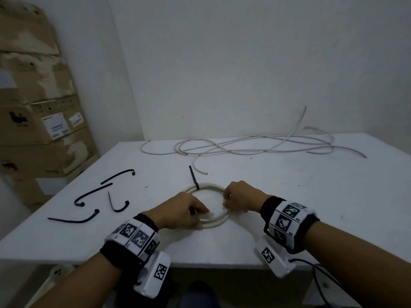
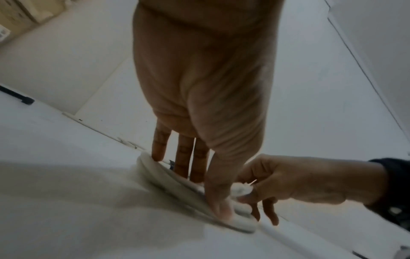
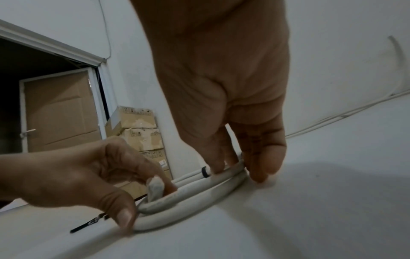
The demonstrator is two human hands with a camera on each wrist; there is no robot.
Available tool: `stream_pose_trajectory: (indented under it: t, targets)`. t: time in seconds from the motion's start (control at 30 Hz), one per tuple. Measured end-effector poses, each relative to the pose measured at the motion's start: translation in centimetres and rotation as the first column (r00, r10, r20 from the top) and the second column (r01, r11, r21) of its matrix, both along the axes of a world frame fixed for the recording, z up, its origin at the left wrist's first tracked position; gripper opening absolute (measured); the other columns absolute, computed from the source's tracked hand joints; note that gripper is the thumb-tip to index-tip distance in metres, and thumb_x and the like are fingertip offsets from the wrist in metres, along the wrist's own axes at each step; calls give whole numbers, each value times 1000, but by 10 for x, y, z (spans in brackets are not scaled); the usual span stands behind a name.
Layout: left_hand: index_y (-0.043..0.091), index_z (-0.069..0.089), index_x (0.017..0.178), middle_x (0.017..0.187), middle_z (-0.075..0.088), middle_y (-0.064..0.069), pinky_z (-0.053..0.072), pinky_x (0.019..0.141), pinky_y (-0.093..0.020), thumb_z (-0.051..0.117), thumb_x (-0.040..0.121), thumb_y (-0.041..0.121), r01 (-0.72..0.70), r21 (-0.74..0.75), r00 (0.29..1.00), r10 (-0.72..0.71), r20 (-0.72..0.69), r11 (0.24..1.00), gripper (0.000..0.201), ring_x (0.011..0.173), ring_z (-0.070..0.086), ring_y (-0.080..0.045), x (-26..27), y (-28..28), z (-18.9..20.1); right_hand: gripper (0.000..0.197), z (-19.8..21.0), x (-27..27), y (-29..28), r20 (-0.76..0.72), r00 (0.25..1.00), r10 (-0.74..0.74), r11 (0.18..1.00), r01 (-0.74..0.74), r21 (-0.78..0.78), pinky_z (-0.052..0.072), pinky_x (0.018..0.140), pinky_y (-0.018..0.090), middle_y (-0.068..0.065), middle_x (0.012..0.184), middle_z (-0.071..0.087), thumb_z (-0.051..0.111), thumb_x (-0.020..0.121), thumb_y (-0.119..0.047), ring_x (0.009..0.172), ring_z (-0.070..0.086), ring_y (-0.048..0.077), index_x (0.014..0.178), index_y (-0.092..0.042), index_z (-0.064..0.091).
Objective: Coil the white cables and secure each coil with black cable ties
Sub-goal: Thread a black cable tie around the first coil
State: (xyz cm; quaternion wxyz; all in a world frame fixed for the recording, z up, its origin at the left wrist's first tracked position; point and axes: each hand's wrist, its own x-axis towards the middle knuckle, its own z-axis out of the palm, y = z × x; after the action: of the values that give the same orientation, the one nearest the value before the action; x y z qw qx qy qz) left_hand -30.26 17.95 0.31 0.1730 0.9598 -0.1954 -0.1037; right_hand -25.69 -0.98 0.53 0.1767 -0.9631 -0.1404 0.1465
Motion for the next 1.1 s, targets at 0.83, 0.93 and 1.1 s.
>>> stream_pose_trajectory:
  t: [0.83,0.93,1.1]
  targets:
    - [16,53,133,135,54,-7,43,97,-29,54,92,22,-133,148,990,124,70,980,41,118,55,-20,128,-36,36,28,35,69,-94,89,967,-240,971,238,35,45,48,25,15,86,65,54,91,-21,67,57,24,112,-3,60]
    - [16,59,125,125,59,-5,47,91,-29,57,91,23,-136,128,986,122,116,982,35,107,60,-19,159,-43,46,25,42,104,-105,180,956,-233,973,230,37,44,49,22,14,100,66,49,92,-15,74,57,23,111,-7,64]
    - [19,56,127,127,56,-4,44,93,-29,57,91,28,-121,197,987,96,132,973,37,111,55,-20,222,-60,50,36,41,185,-118,276,953,-127,978,168,-127,41,89,20,8,137,50,46,95,-11,118,50,25,130,-12,54]
